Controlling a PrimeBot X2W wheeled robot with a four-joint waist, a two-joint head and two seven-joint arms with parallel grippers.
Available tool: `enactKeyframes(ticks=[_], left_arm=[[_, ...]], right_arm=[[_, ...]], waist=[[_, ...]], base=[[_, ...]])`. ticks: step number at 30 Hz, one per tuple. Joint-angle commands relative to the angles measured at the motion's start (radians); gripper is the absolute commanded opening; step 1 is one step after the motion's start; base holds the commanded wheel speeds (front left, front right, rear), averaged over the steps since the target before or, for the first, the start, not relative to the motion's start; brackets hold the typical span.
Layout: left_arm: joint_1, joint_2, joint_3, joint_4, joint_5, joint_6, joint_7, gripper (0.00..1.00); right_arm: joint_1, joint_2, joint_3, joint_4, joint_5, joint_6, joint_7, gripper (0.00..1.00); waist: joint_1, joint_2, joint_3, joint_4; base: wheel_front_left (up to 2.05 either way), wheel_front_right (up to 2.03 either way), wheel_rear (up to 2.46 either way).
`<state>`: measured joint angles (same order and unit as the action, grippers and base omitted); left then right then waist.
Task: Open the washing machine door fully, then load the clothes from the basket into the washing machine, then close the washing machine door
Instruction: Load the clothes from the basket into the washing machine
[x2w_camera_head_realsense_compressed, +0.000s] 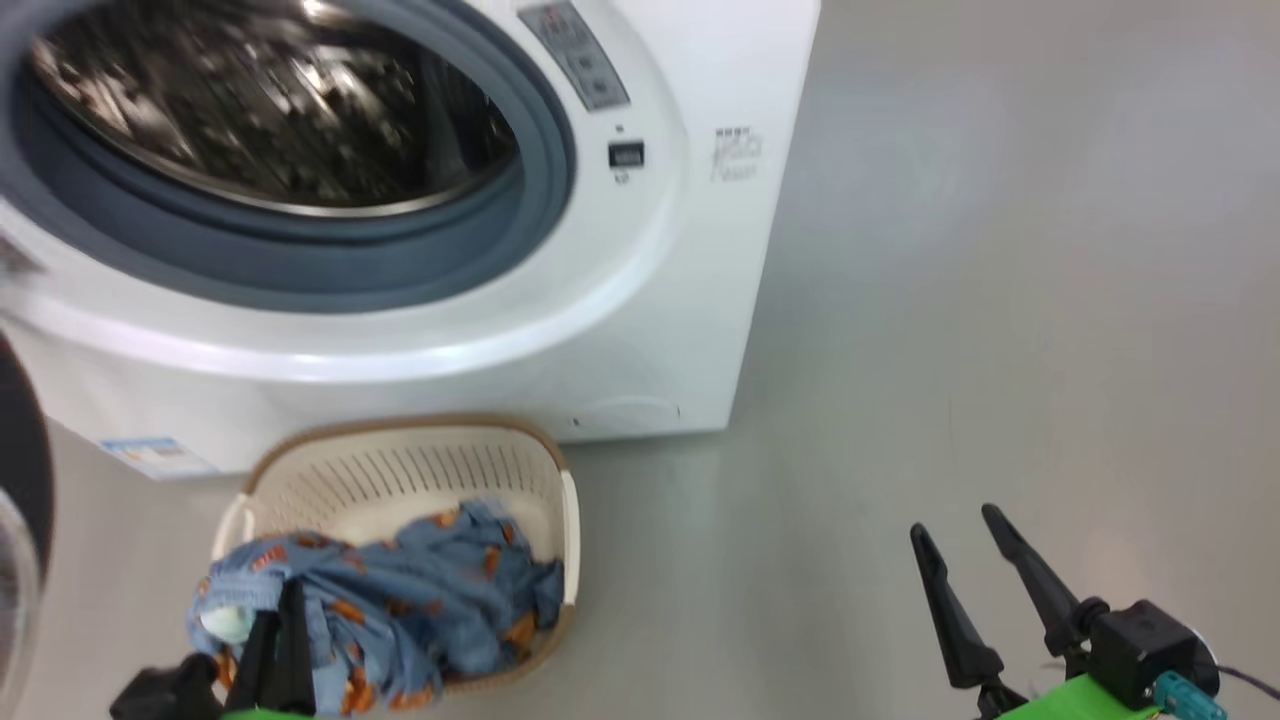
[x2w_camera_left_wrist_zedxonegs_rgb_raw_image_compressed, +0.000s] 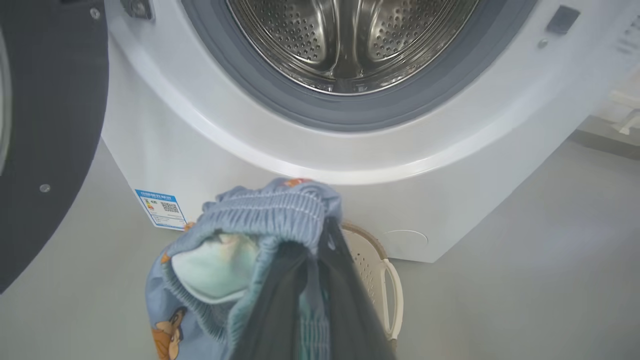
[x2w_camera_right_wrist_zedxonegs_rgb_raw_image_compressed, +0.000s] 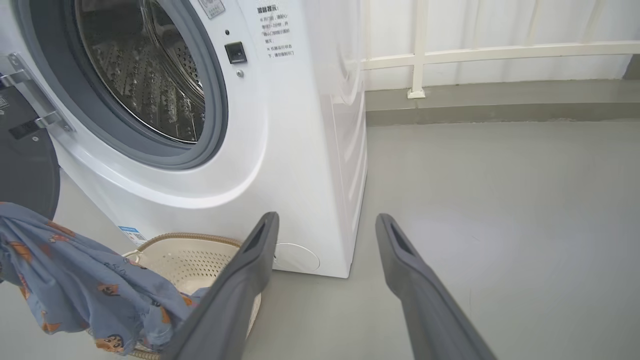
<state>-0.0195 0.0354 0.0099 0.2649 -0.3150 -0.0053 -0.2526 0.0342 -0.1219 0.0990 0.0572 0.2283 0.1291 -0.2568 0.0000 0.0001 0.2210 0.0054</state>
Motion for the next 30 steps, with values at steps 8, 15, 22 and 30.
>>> enactKeyframes(ticks=[8, 15, 22, 30], left_arm=[[0.12, 0.015, 0.005, -0.137, -0.009, 0.038, -0.009, 0.0], [0.177, 0.015, 0.003, -0.226, 0.01, 0.065, -0.009, 0.0], [0.213, 0.015, -0.026, -0.284, 0.022, 0.09, -0.009, 0.0], [0.236, 0.015, -0.068, -0.332, 0.033, 0.101, -0.009, 0.0]], right_arm=[[0.054, 0.002, 0.024, -0.027, -0.041, 0.002, -0.005, 1.0], [0.079, 0.004, 0.001, -0.035, -0.071, 0.002, -0.005, 1.0], [0.099, 0.014, -0.049, -0.027, -0.094, 0.002, -0.005, 1.0], [0.108, 0.024, -0.096, -0.02, -0.108, 0.002, -0.005, 1.0]], waist=[[0.0, -0.0001, -0.21, 0.046], [0.0, -0.0001, -0.244, 0.057], [0.0, -0.0001, -0.263, 0.06], [0.0, -0.0001, -0.256, 0.063]], base=[[0.0, 0.0, 0.0], [0.0, 0.0, 0.0], [0.0, 0.0, 0.0], [0.0, 0.0, 0.0]])
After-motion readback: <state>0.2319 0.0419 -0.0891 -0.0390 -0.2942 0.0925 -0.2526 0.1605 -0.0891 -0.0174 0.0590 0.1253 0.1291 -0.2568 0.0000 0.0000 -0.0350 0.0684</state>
